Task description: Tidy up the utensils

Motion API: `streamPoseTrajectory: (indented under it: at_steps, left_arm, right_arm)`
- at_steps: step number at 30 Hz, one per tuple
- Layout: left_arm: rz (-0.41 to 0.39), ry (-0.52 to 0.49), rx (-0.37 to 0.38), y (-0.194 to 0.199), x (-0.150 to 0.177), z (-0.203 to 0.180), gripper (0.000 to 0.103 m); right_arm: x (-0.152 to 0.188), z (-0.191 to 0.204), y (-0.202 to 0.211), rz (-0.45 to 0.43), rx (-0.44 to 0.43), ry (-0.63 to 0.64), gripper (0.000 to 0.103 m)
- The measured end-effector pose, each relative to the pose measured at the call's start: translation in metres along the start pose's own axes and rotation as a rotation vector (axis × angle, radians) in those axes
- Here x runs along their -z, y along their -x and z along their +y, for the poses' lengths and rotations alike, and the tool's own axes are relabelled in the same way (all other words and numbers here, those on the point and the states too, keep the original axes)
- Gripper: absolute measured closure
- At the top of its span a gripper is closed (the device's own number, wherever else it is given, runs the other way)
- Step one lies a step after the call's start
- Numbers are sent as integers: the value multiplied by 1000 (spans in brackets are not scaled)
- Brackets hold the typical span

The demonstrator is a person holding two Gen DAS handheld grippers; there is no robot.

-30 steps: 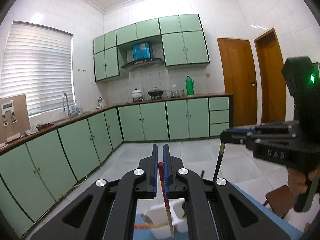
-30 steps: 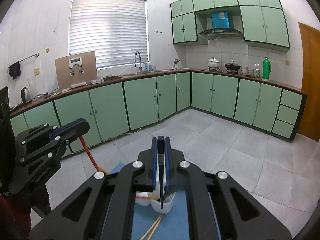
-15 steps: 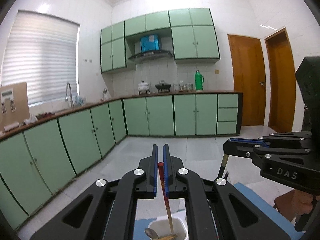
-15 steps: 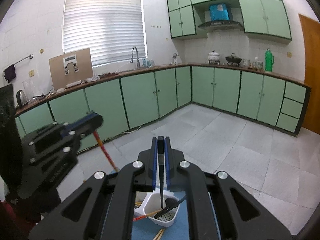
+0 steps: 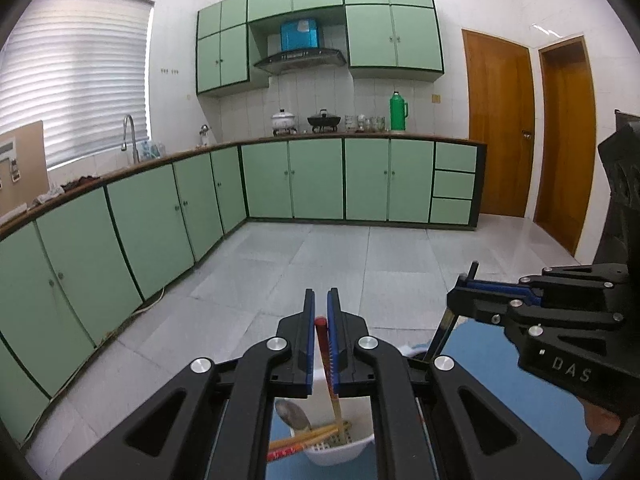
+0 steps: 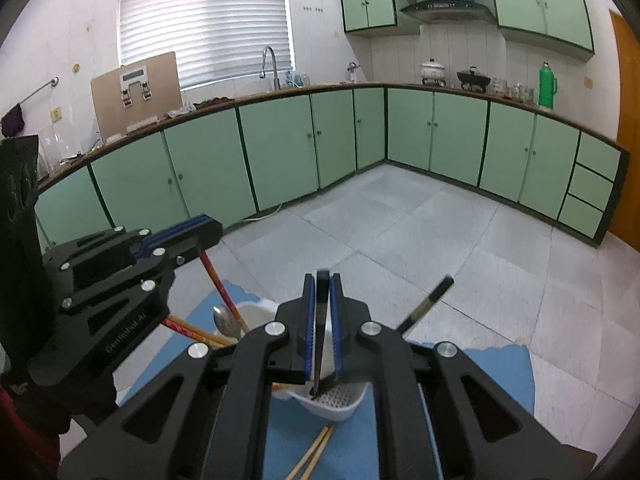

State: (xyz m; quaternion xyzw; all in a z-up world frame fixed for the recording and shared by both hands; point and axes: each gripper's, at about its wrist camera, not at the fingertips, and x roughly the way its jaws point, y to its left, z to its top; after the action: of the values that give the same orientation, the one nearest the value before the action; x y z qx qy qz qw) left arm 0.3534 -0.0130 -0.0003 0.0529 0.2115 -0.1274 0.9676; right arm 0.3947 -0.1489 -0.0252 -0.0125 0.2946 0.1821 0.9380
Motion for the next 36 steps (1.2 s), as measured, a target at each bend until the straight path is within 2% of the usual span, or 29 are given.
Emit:
streamPoseTrajectory:
  at_steps: [2,4,6,8,10,16,19,26,30,36]
  left_arm:
    - [5,11,2,5,3,2,88]
    - [-7,26,-6,15,5,5,65]
    - [-21,32,-18,27,8,8,59]
    - [-26,40,-19,38,9,8,54]
    - [-28,52,-25,52,15,7,44]
    - [-3,78,-30,84,50,-2,29]
    - [37,72,-33,96,79,-16,25]
    - [149,84,-30,105,142,-36,24]
    - [196,106,-38,108,174,-37,24]
    - [243,119,-58,114,204,-38,24]
  right_arm:
    - [4,-3,2,4,5,-11,86]
    - [7,-8,11,-14,21,-38,66]
    - [11,-13,21,-39,37,-63,58]
    - [17,-18,35,-66,57,-76,55]
    - [27,-20,50,-89,71,-78,43]
    - [75,-14,84,-116,113,-75,15]
    - [106,-10,92,-92,119,-84,12]
    - [176,-2,94,16,111,-181,11]
    - [205,2,94,43,166,-181,11]
    - [232,16,95,75,188,-162,11]
